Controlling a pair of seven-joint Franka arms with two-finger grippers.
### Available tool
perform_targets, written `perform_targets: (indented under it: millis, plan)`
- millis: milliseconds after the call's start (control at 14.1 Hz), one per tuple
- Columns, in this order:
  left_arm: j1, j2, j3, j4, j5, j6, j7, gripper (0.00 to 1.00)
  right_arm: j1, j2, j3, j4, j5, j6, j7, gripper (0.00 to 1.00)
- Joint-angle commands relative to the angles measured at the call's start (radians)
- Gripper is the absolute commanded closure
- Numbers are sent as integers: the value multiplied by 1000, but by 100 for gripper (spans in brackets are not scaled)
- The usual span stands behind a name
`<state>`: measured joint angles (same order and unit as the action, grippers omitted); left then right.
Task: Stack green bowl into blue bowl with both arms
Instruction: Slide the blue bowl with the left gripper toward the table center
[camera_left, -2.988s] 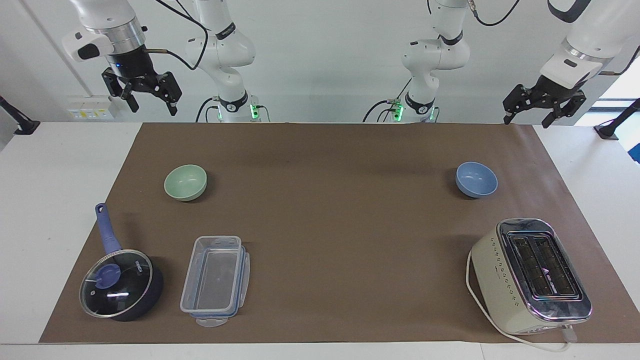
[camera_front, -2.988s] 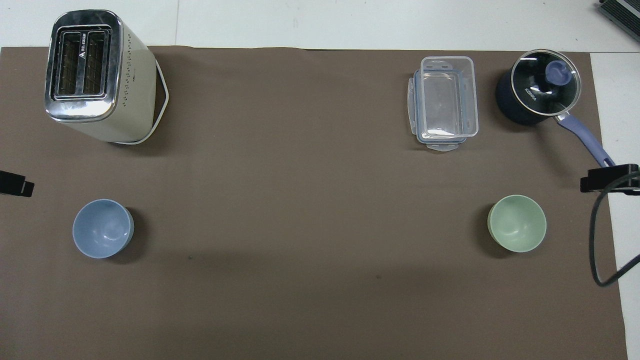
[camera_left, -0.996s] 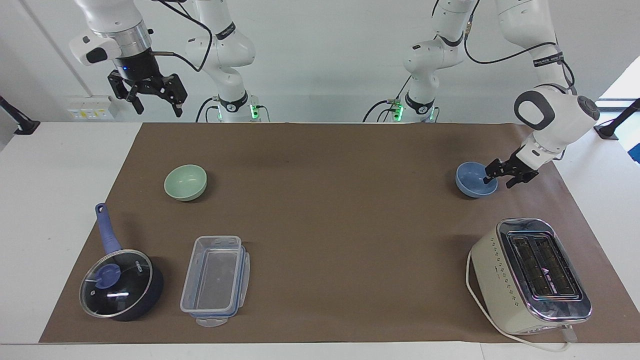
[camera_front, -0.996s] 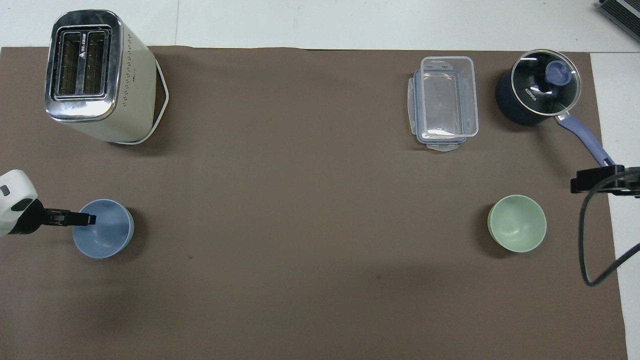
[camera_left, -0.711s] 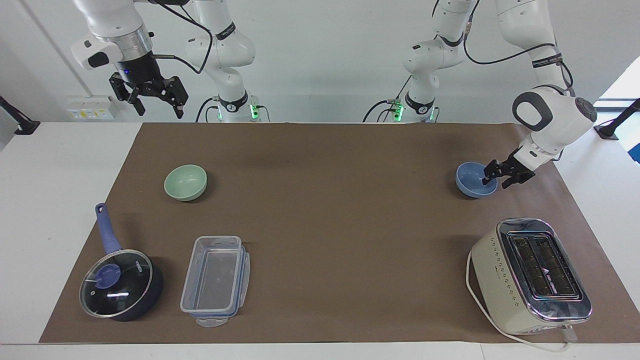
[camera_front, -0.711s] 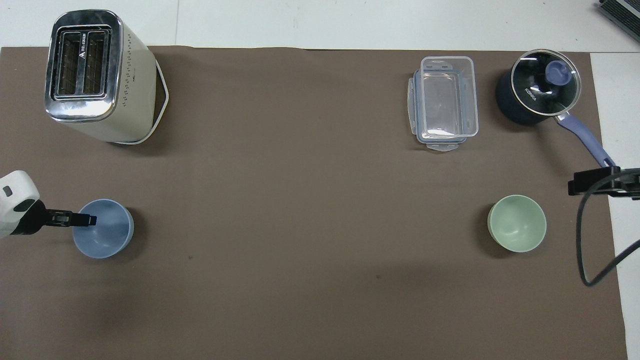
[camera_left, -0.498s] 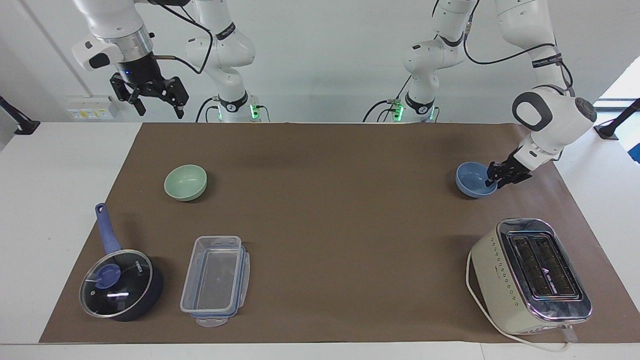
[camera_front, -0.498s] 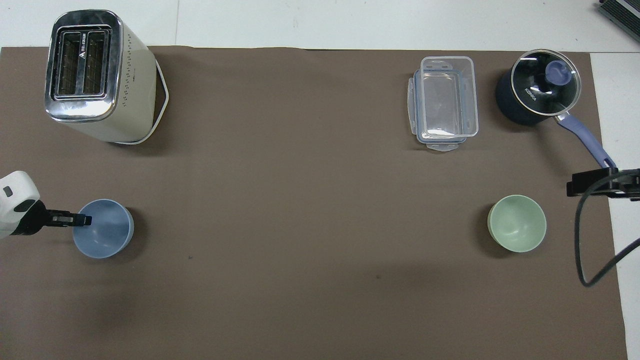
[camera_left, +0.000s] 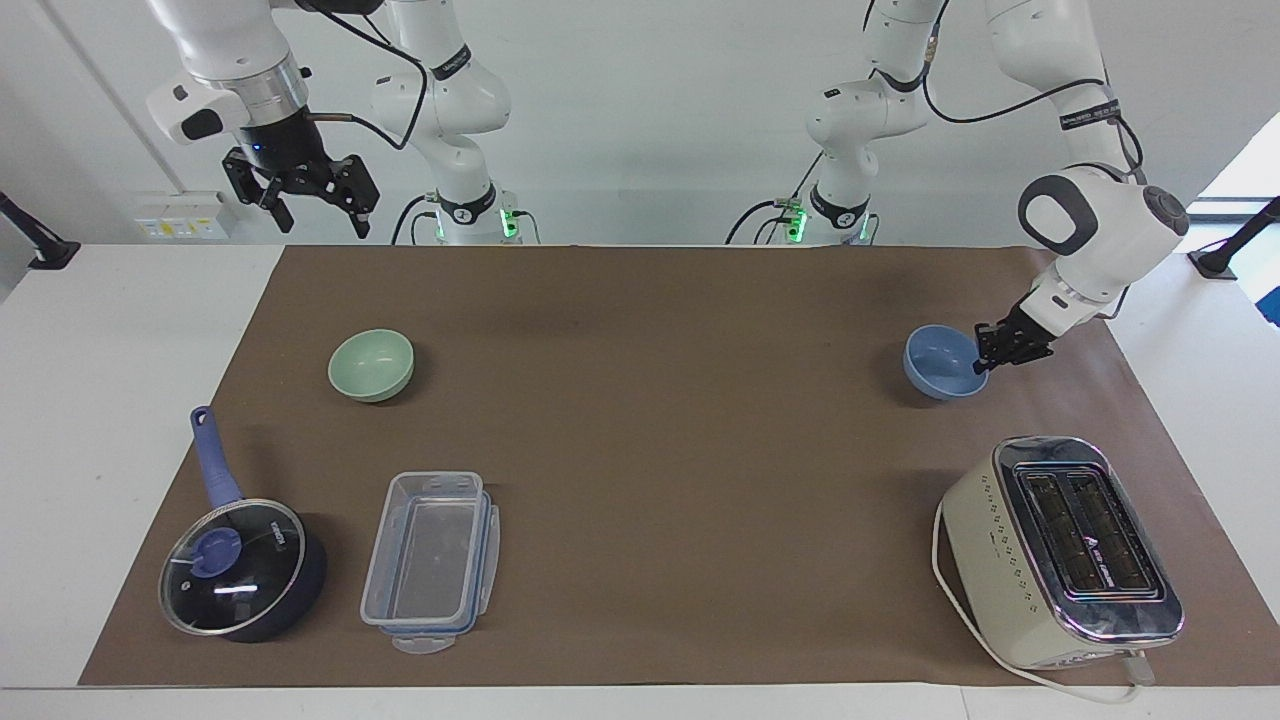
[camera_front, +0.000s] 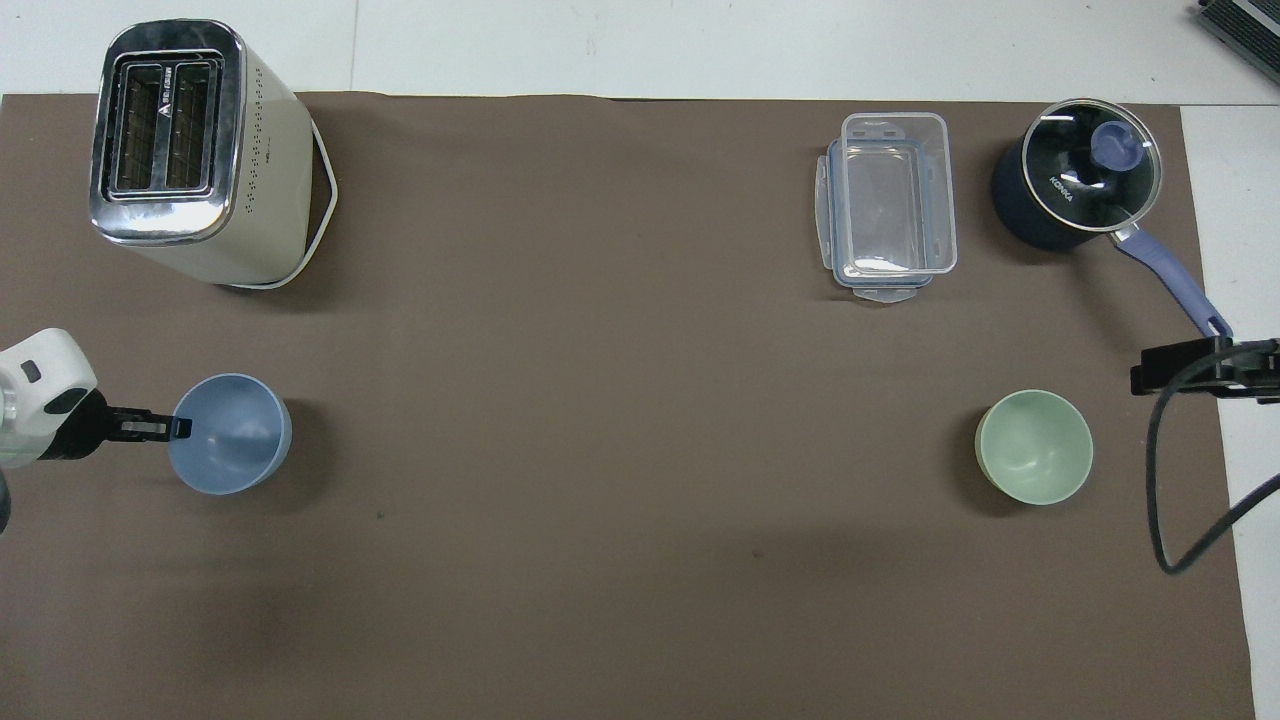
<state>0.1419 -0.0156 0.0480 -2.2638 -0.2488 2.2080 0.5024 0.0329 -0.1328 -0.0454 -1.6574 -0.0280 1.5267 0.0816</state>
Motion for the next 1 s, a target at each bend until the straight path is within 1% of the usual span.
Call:
perform_targets:
  millis: [0, 213, 356, 498, 711, 854, 925]
  plan:
    - [-120, -61, 10, -6, 0, -39, -147, 100, -8, -14, 2, -16, 8, -5, -26, 0]
    - [-267, -66, 4, -2, 8, -27, -341, 100, -13, -14, 1, -16, 8, -5, -28, 0]
    - [-382, -57, 1, 18, 49, -24, -517, 100, -14, -14, -2, -22, 8, -8, -31, 0]
    - [-502, -40, 1, 41, 54, 2, -687, 100, -14, -16, -2, -24, 8, -8, -31, 0]
    - [-684, 12, 1, 56, 66, 113, -922, 100, -14, -16, -2, -24, 8, -8, -31, 0]
    - [-758, 66, 1, 101, 121, 137, -1054, 100, -14, -16, -2, -24, 8, -8, -31, 0]
    - [-797, 84, 1, 119, 129, 140, -1097, 100, -14, -16, -2, -24, 8, -8, -31, 0]
